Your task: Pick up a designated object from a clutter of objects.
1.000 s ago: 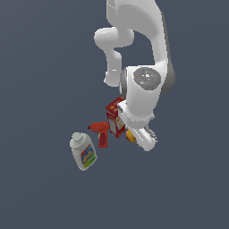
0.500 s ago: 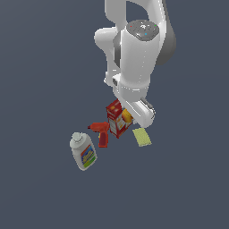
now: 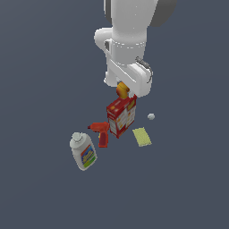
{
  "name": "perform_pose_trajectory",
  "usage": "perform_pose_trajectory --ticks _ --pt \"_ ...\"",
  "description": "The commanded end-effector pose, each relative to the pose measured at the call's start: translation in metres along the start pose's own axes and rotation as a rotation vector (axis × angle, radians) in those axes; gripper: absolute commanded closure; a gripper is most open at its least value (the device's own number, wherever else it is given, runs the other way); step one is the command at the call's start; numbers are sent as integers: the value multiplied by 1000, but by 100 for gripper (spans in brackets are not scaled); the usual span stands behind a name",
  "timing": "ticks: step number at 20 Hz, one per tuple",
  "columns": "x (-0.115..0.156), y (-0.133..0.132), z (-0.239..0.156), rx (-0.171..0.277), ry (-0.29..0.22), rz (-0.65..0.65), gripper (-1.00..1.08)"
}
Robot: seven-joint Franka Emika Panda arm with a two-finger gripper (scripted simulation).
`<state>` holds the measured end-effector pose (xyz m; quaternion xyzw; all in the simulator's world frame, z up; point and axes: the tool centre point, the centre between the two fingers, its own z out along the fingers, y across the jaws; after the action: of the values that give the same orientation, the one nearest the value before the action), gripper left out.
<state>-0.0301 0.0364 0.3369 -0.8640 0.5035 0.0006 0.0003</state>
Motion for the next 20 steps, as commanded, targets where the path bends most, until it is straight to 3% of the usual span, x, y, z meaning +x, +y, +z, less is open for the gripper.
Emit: perform_pose_trajectory --ticks 1,11,20 --pt "-1 11 -21 0 1 0 108" --pt "-1 37 -76 0 1 0 108" --pt "0 38 -83 0 1 0 108"
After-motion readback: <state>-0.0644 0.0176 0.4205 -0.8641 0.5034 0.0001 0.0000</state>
